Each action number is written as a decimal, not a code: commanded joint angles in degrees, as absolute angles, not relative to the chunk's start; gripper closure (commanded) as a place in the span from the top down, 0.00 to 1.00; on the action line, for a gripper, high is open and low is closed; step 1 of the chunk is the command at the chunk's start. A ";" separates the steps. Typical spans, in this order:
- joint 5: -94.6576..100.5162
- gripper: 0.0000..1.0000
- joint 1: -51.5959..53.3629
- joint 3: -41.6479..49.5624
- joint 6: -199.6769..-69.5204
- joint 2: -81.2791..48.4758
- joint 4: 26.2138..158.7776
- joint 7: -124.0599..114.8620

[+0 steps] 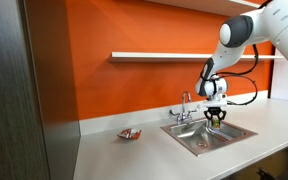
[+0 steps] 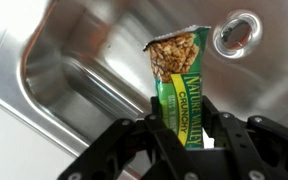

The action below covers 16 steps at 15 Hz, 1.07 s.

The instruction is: Move the chocolate bar from the sink to the left counter

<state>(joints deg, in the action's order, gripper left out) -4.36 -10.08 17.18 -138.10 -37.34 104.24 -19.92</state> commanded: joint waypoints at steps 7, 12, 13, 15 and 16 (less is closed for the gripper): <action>4.05 0.16 -4.21 17.15 -138.59 -23.73 116.94 -20.31; 11.30 0.16 -0.11 16.55 -139.80 -17.67 123.40 -21.53; 12.48 0.16 0.42 16.18 -140.08 -16.95 124.15 -21.42; 15.29 0.16 1.97 15.37 -140.50 -15.00 125.86 -21.83; 16.59 0.16 2.58 14.79 -140.58 -14.17 126.50 -21.96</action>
<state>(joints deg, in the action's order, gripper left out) 12.19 1.24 16.16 -139.48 -18.79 122.52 -20.21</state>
